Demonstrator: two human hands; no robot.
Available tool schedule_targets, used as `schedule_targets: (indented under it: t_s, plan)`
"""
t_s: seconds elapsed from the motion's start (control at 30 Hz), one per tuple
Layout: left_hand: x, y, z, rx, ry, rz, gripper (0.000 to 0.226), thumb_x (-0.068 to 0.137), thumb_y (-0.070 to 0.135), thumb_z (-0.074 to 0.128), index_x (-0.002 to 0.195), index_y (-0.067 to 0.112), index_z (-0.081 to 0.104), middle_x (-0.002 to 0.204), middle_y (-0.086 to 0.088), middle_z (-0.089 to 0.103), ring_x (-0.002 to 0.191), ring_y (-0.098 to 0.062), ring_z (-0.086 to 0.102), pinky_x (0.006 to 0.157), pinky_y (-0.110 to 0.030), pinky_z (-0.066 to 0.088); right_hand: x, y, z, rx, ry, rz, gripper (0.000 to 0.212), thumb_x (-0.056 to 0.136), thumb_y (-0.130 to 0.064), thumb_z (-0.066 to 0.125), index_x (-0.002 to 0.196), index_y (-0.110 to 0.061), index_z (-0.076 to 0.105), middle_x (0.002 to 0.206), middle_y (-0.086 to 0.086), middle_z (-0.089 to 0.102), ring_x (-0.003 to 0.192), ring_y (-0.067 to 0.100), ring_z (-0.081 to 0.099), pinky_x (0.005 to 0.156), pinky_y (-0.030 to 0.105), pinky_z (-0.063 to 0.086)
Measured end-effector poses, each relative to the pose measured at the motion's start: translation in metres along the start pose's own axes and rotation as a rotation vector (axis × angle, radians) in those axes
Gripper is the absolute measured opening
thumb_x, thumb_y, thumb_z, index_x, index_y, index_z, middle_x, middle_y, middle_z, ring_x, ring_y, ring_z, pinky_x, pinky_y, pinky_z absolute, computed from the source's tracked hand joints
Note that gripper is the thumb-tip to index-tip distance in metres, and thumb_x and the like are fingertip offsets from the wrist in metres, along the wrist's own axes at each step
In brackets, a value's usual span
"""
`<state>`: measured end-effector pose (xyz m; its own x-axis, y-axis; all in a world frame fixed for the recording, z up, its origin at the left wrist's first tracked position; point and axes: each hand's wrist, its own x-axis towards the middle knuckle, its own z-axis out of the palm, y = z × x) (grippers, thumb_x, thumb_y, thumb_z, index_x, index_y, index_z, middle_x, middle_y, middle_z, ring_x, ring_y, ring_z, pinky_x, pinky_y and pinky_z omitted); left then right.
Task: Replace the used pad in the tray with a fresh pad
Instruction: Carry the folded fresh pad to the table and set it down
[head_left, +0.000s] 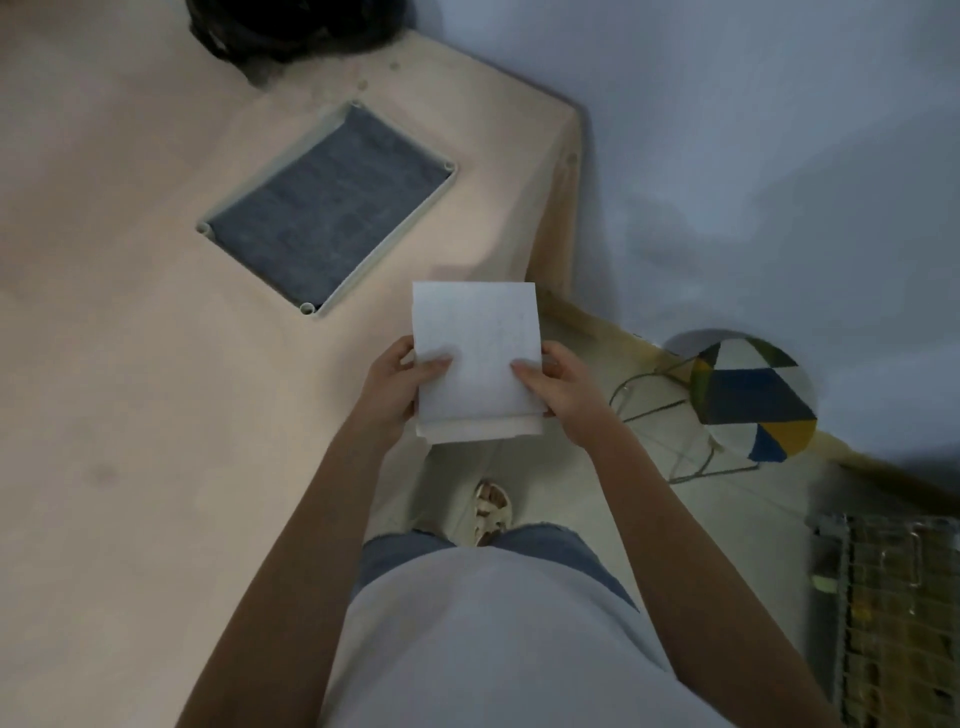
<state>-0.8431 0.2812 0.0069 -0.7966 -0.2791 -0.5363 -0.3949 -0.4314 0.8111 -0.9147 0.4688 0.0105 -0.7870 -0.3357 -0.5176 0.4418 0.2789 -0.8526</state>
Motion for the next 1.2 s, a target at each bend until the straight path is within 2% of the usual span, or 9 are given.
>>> schedule_targets:
  t_s: [0.1, 0.17, 0.27, 0.43, 0.53, 0.73, 0.93, 1.13, 1.2]
  plan:
    - [0.003, 0.004, 0.001, -0.047, 0.075, 0.021, 0.036, 0.085, 0.001, 0.063, 0.120, 0.010, 0.058, 0.110, -0.007, 0.068, 0.094, -0.020, 0.066, 0.077, -0.032, 0.057, 0.019, -0.014, 0.001, -0.050, -0.093, -0.013, 0.022, 0.092, -0.023, 0.060, 0.113, -0.021, 0.053, 0.104, -0.008, 0.063, 0.093, 0.008, 0.061, 0.074, 0.024, 0.051]
    - [0.004, 0.007, -0.005, -0.072, 0.143, 0.025, 0.033, 0.085, 0.002, 0.064, 0.115, 0.012, 0.060, 0.108, -0.006, 0.068, 0.094, -0.021, 0.066, 0.079, -0.035, 0.056, 0.031, -0.019, 0.007, -0.088, -0.147, -0.008, 0.025, 0.093, -0.026, 0.059, 0.117, -0.020, 0.053, 0.111, -0.004, 0.063, 0.096, 0.008, 0.061, 0.078, 0.026, 0.052]
    - [0.006, 0.010, -0.016, -0.133, 0.249, 0.035, 0.026, 0.084, 0.000, 0.064, 0.106, 0.015, 0.063, 0.102, -0.005, 0.069, 0.088, -0.019, 0.066, 0.070, -0.027, 0.056, 0.051, -0.029, 0.023, -0.103, -0.221, 0.022, 0.032, 0.092, -0.025, 0.060, 0.122, -0.016, 0.053, 0.117, 0.002, 0.061, 0.101, 0.014, 0.061, 0.084, 0.031, 0.053]
    - [0.012, 0.019, -0.038, -0.205, 0.367, 0.034, 0.029, 0.085, 0.002, 0.065, 0.112, 0.012, 0.061, 0.104, -0.007, 0.068, 0.088, -0.019, 0.065, 0.063, -0.022, 0.054, 0.080, -0.048, 0.055, -0.143, -0.322, 0.040, 0.028, 0.093, -0.019, 0.059, 0.120, -0.011, 0.052, 0.098, -0.009, 0.059, 0.086, 0.003, 0.057, 0.066, 0.017, 0.049]
    - [0.021, 0.028, -0.053, -0.225, 0.393, 0.034, 0.031, 0.085, 0.005, 0.066, 0.114, 0.013, 0.062, 0.108, -0.007, 0.068, 0.092, -0.022, 0.065, 0.070, -0.028, 0.054, 0.096, -0.060, 0.072, -0.172, -0.361, 0.046, 0.021, 0.093, -0.021, 0.058, 0.113, -0.017, 0.052, 0.096, -0.012, 0.059, 0.086, 0.003, 0.057, 0.067, 0.018, 0.049]
    - [0.038, 0.044, -0.087, -0.302, 0.441, 0.055, 0.032, 0.085, 0.007, 0.066, 0.116, 0.014, 0.061, 0.110, -0.006, 0.069, 0.094, -0.023, 0.067, 0.064, -0.027, 0.055, 0.125, -0.085, 0.112, -0.300, -0.452, 0.029, 0.025, 0.094, -0.028, 0.056, 0.117, -0.022, 0.048, 0.102, -0.014, 0.057, 0.090, 0.004, 0.056, 0.065, 0.020, 0.046]
    - [0.046, 0.059, -0.123, -0.377, 0.487, 0.071, 0.032, 0.086, 0.002, 0.063, 0.117, 0.012, 0.060, 0.103, -0.006, 0.070, 0.087, -0.021, 0.068, 0.065, -0.027, 0.057, 0.146, -0.100, 0.161, -0.400, -0.445, -0.045, 0.028, 0.093, -0.023, 0.059, 0.117, -0.013, 0.053, 0.107, -0.004, 0.064, 0.095, 0.011, 0.062, 0.075, 0.026, 0.053]
    - [0.034, 0.065, -0.163, -0.419, 0.659, 0.099, 0.025, 0.086, 0.004, 0.065, 0.109, 0.014, 0.061, 0.102, -0.008, 0.070, 0.081, -0.020, 0.069, 0.059, -0.022, 0.054, 0.153, -0.113, 0.218, -0.533, -0.534, -0.132, 0.017, 0.092, -0.017, 0.061, 0.107, -0.013, 0.056, 0.092, -0.012, 0.061, 0.081, 0.000, 0.059, 0.064, 0.015, 0.049]
    - [0.028, 0.063, -0.173, -0.409, 0.723, 0.099, 0.021, 0.086, 0.006, 0.066, 0.104, 0.015, 0.061, 0.102, -0.008, 0.069, 0.082, -0.020, 0.068, 0.058, -0.021, 0.053, 0.154, -0.117, 0.236, -0.573, -0.571, -0.156, 0.017, 0.090, -0.015, 0.062, 0.105, -0.010, 0.058, 0.095, -0.005, 0.064, 0.084, 0.006, 0.061, 0.069, 0.021, 0.052]
